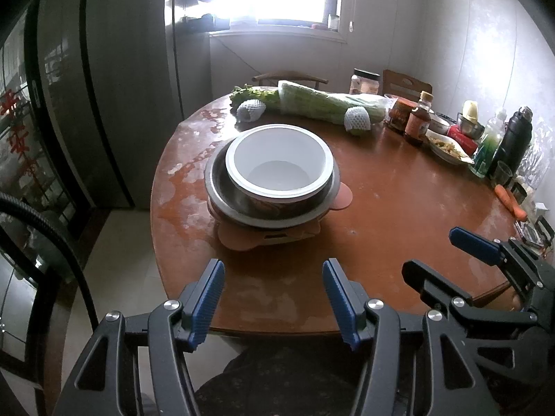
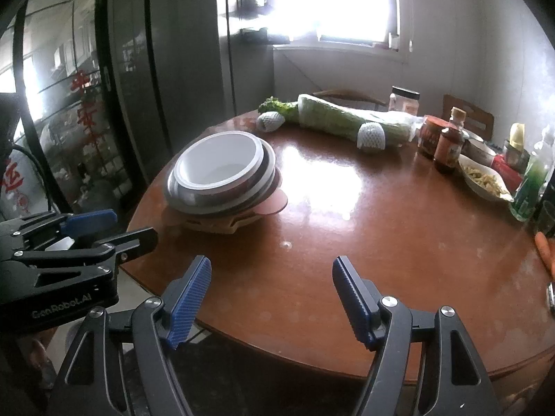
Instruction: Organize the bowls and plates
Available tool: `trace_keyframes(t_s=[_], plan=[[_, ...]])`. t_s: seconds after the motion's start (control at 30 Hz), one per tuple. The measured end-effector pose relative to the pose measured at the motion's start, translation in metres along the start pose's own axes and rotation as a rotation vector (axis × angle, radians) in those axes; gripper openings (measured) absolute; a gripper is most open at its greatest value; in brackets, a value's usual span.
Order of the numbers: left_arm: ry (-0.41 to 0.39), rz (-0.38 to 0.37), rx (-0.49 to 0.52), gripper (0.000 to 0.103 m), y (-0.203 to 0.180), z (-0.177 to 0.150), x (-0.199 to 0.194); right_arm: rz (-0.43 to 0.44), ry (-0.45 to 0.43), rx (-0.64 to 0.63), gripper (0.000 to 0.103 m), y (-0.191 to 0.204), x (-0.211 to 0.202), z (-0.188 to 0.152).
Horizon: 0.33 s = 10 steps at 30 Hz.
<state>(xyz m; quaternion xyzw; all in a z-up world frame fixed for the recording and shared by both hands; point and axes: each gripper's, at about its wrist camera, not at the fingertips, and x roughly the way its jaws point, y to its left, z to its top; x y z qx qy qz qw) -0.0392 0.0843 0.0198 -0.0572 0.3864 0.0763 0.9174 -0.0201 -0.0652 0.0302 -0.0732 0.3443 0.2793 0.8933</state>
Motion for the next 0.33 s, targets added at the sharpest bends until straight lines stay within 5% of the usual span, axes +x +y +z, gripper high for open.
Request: trace_keyframes(t_s=[0.33], plan=[[0.006, 0.001, 0.019, 0.059, -0.0054, -0.0006, 0.0059, -0.005, 0.000, 0.018, 0.074, -0.0093, 0.0015, -0.0003]])
